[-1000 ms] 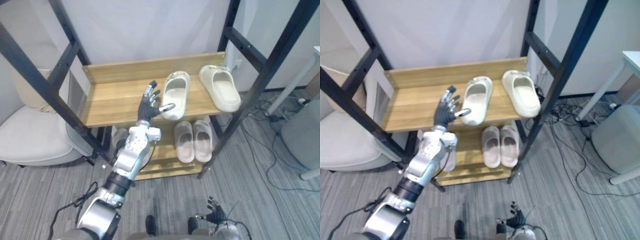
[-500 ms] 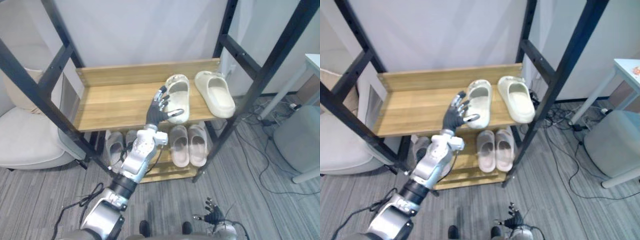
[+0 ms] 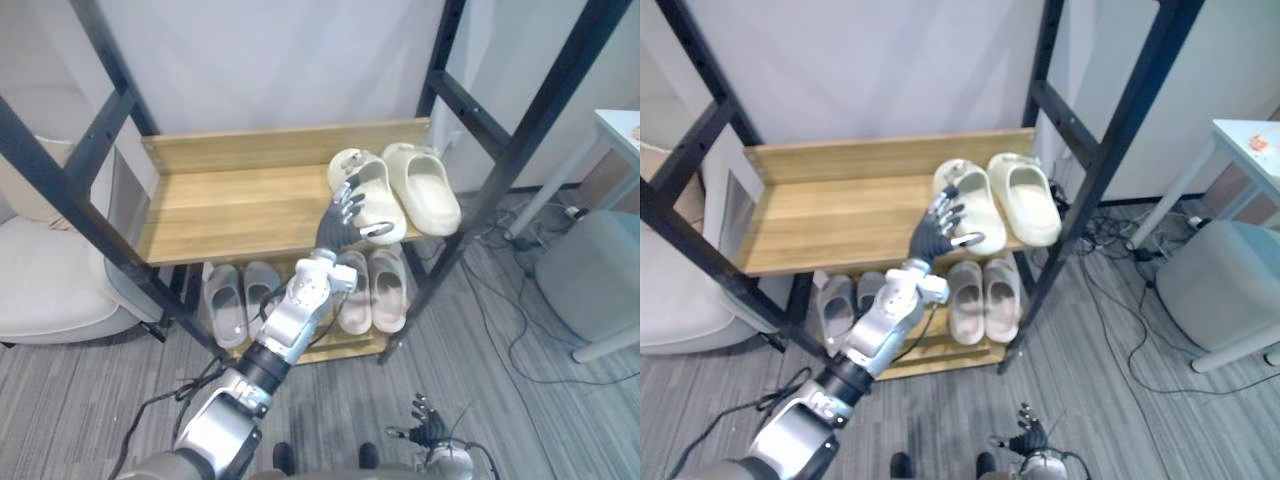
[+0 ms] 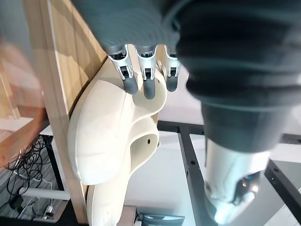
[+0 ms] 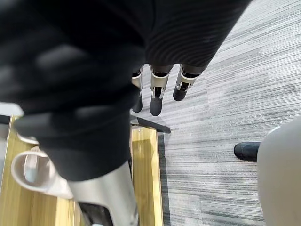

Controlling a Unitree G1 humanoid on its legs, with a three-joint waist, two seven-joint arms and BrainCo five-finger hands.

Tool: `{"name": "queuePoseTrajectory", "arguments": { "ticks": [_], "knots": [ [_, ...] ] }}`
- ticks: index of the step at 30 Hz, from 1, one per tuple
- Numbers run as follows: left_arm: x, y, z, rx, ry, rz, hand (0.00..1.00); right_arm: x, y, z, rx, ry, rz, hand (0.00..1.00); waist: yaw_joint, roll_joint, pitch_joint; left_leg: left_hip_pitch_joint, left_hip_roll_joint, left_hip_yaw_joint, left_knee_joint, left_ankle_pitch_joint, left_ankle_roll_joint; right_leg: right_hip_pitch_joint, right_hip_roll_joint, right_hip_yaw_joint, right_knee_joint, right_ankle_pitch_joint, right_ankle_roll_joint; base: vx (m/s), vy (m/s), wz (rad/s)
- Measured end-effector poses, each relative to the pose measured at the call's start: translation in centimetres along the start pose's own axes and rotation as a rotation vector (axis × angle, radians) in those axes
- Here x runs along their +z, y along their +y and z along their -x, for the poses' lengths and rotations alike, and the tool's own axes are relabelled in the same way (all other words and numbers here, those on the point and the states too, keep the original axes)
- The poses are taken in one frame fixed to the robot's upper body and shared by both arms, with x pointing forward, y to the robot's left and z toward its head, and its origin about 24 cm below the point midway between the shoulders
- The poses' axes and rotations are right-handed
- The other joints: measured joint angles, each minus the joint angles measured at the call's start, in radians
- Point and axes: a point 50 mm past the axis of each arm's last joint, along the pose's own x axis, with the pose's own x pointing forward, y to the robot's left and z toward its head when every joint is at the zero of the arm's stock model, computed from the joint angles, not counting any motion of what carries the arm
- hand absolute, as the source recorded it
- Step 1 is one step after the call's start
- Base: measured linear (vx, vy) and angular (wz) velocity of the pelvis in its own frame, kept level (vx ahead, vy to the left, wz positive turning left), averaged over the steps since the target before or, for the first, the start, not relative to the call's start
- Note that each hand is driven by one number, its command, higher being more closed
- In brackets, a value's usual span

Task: Organize the slippers on the shoe rack

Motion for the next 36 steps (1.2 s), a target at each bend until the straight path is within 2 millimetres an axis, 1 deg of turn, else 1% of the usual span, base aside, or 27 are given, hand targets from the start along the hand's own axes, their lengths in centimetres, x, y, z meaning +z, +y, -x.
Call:
{"name": "queuePoseTrajectory", "arguments": {
  "ticks": [5, 7, 10, 19, 24, 26, 28, 30, 32, 33, 36],
  "knots": [
    [0.0, 0.0, 0.0, 0.004, -0.002, 0.006, 0.0, -0.1, -0.3, 0.1, -0.017, 0.001, -0.007, 0.0, 0.001, 0.0, 0.0, 0.0, 0.005, 0.004, 0.005, -0.002, -0.003, -0.004, 0.0, 0.004, 0.004, -0.001, -0.003, 0.01, 0.001, -0.02],
    [0.1, -0.1, -0.4, 0.008, -0.002, 0.001, 0.0, 0.6, -0.5, 0.2, -0.022, -0.034, -0.013, 0.0, 0.004, 0.0, -0.001, 0.0, 0.006, 0.008, 0.005, -0.002, -0.003, -0.005, 0.001, 0.009, 0.011, -0.002, -0.003, 0.02, 0.007, -0.06],
    [0.2, 0.0, -0.7, 0.011, 0.002, -0.006, 0.0, 0.9, -0.5, 0.2, -0.023, -0.048, -0.014, 0.0, 0.004, 0.0, -0.001, 0.0, 0.005, 0.01, 0.005, -0.002, -0.003, -0.007, -0.001, 0.013, 0.018, -0.004, -0.002, 0.01, 0.001, -0.02],
    [0.1, -0.1, -0.8, 0.013, 0.01, 0.007, 0.0, 0.2, -0.6, 0.7, -0.021, -0.028, -0.034, 0.0, 0.004, 0.0, -0.001, 0.001, -0.002, 0.001, 0.005, 0.0, 0.002, -0.024, -0.009, 0.012, 0.059, -0.023, 0.004, 0.0, 0.006, 0.01],
    [0.1, 0.0, -0.9, 0.015, 0.018, 0.002, 0.0, 0.1, -0.6, 0.7, -0.019, -0.026, -0.034, 0.0, 0.004, 0.002, -0.002, 0.001, -0.005, -0.008, 0.005, 0.003, 0.005, -0.026, -0.013, 0.003, 0.074, -0.03, 0.005, -0.01, 0.012, 0.06],
    [0.5, 0.0, -0.9, 0.009, 0.003, -0.001, 0.0, 0.1, -0.5, 0.7, -0.013, -0.026, -0.035, 0.0, 0.008, 0.004, -0.003, 0.001, -0.006, -0.012, 0.005, 0.004, 0.006, -0.025, -0.014, -0.001, 0.075, -0.03, 0.005, -0.01, 0.005, 0.06],
    [1.5, -0.1, -0.8, -0.017, -0.042, 0.002, 0.0, 0.1, -0.5, 0.7, -0.011, -0.026, -0.035, 0.0, 0.01, 0.006, -0.004, 0.001, -0.006, -0.018, 0.005, 0.004, 0.007, -0.023, -0.014, -0.006, 0.077, -0.032, 0.004, 0.0, 0.003, 0.09],
    [3.1, -0.3, -0.5, -0.042, -0.11, 0.013, 0.0, 0.0, -0.5, 0.7, -0.005, -0.024, -0.034, 0.0, 0.011, 0.009, -0.006, 0.001, -0.007, -0.037, 0.005, 0.004, 0.007, -0.022, -0.016, -0.019, 0.09, -0.042, 0.005, 0.0, -0.002, 0.16],
    [3.8, -0.4, 0.0, -0.07, -0.146, 0.02, 0.0, 0.0, -0.4, 0.7, 0.0, -0.023, -0.034, 0.0, 0.015, 0.014, -0.011, 0.001, -0.007, -0.045, 0.005, 0.005, 0.008, -0.018, -0.017, -0.032, 0.095, -0.048, 0.004, 0.0, -0.006, 0.21],
    [3.9, -0.5, 0.7, -0.098, -0.161, 0.017, 0.0, 0.0, -0.4, 0.7, 0.004, -0.019, -0.033, 0.0, 0.022, 0.02, -0.018, 0.001, -0.008, -0.054, 0.005, 0.005, 0.008, -0.017, -0.018, -0.039, 0.102, -0.054, 0.003, 0.01, -0.007, 0.2],
    [3.5, -0.5, 2.0, -0.141, -0.162, 0.016, 0.0, -0.1, -0.3, 0.7, 0.013, -0.011, -0.031, 0.0, 0.028, 0.029, -0.026, 0.006, -0.009, -0.07, 0.005, 0.006, 0.008, -0.005, -0.02, -0.057, 0.106, -0.062, 0.003, 0.01, -0.009, 0.2]
  ]
}}
